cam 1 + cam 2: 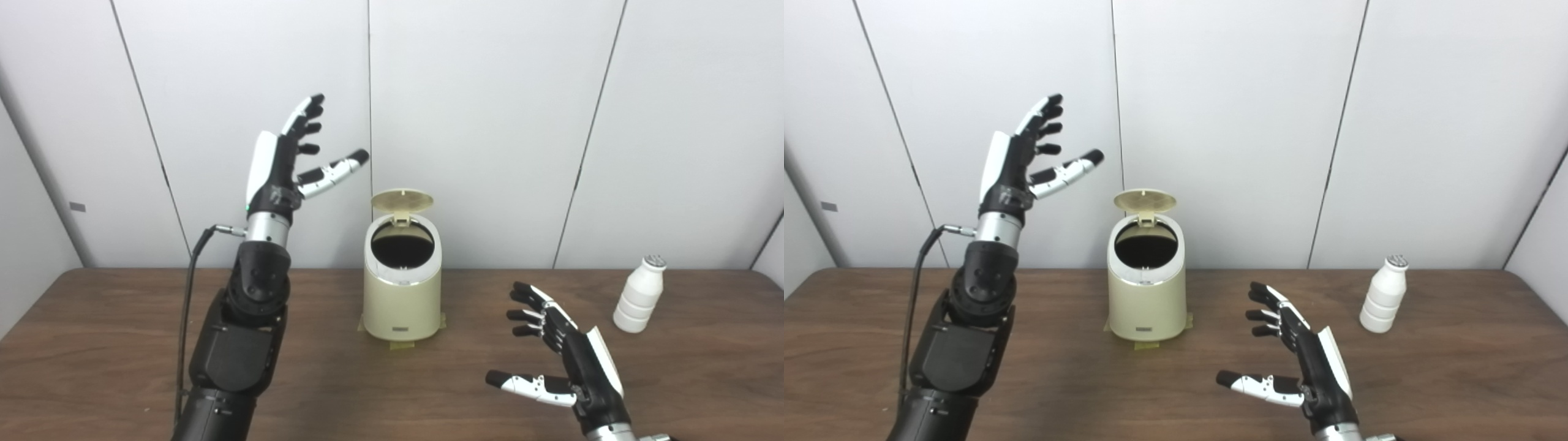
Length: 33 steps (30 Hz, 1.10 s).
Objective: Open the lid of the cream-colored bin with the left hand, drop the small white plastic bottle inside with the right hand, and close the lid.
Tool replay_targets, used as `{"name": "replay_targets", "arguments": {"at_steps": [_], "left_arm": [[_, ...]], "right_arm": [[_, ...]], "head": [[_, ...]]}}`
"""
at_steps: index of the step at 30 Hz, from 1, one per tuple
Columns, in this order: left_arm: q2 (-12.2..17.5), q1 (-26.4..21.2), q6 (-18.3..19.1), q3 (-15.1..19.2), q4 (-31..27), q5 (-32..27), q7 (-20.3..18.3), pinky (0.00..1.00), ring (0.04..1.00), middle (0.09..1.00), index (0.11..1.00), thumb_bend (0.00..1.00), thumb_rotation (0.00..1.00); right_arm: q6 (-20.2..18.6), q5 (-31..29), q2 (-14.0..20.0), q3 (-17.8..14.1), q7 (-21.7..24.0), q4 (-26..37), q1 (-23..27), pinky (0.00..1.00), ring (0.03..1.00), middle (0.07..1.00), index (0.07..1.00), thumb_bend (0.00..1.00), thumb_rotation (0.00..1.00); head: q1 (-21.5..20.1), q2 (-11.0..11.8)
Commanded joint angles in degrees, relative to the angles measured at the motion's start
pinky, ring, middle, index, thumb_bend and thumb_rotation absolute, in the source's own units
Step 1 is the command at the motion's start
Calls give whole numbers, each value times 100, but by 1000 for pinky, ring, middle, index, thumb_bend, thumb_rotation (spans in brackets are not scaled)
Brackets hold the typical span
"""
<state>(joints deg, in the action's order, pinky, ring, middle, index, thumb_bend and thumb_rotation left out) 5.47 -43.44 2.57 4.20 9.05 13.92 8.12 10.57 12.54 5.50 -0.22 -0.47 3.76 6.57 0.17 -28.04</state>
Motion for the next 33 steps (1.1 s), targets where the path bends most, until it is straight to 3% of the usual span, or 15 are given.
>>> {"name": "replay_targets", "arguments": {"at_steps": [1,6,12,17,20,25,30,33], "left_arm": [[-160,84,111,111,-353,-498,-122,636,788,840,871,716,274],[-209,714,279,241,-943,-1177,-399,608,767,822,842,720,245],[-154,1672,18,256,-1280,-1733,-799,623,732,802,823,749,278],[-24,2322,-391,65,-1441,-1541,-924,582,723,776,801,807,343],[-13,2654,-432,0,-1561,-1480,-914,587,727,789,814,842,346],[6,3042,-475,-6,-1669,-1549,-939,560,720,775,807,802,294],[170,3390,-725,-43,-1593,-1383,-987,564,685,762,813,718,222],[250,3494,-872,-28,-1411,-1426,-1030,564,678,759,810,700,202]], "right_arm": [[31,-53,42,-31,-40,196,127,652,744,832,846,834,227],[52,-63,79,-33,-27,170,108,646,752,829,846,825,225],[17,-158,91,-40,-19,189,85,667,765,836,848,822,213],[94,-199,92,-41,-39,169,92,668,766,833,847,810,194],[140,-267,98,-61,-41,112,88,684,770,838,852,803,189],[280,-397,137,-154,-92,20,120,690,754,843,856,807,182],[523,-540,199,-452,-255,-57,166,670,734,840,857,802,203],[562,-461,214,-634,-418,296,189,594,683,791,837,719,148]], "head": [[14,4],[18,-3],[58,-7],[44,-13],[35,2],[-36,-3],[-342,14],[-632,72]]}}
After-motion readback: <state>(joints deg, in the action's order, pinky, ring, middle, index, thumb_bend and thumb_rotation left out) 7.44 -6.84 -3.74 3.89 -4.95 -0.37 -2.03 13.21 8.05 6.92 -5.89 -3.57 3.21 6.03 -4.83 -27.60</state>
